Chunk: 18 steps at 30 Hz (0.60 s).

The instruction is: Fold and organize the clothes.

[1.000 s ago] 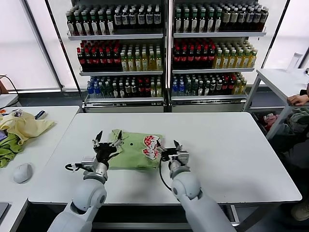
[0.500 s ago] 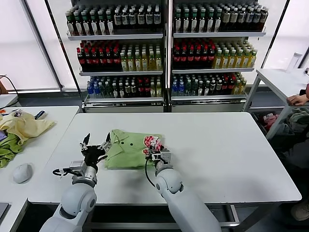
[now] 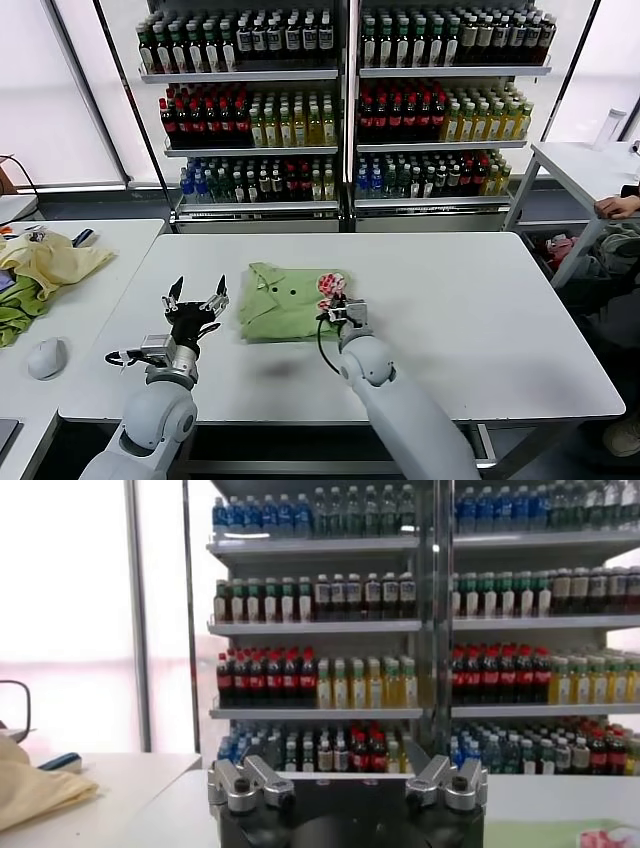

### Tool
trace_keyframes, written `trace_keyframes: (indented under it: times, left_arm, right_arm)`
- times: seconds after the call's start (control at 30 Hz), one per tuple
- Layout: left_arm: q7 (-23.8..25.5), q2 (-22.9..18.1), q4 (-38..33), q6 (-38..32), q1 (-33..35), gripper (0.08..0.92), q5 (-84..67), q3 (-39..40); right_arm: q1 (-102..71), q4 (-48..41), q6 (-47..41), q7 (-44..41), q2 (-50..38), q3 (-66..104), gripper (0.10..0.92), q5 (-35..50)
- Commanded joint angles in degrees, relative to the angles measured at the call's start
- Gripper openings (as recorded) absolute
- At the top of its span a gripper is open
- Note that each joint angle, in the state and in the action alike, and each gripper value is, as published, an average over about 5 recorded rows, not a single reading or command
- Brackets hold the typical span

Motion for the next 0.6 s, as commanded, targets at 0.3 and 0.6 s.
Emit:
trace_keyframes:
  times: [0.3, 0.6]
  left_arm:
    - [0.6, -0.1, 0.0, 0.1, 0.0, 0.823, 1.9, 1.4]
    - [1.4, -0.3, -1.2, 0.2, 0.7, 0.823, 2.6, 2.0]
  right_arm:
    - [-1.6, 4.7, 6.1, -14.2, -18.0, 9.8, 0.227, -7.5]
    - [-14.0, 19.5, 12.7, -12.5, -20.2, 18.6, 0.485, -8.2]
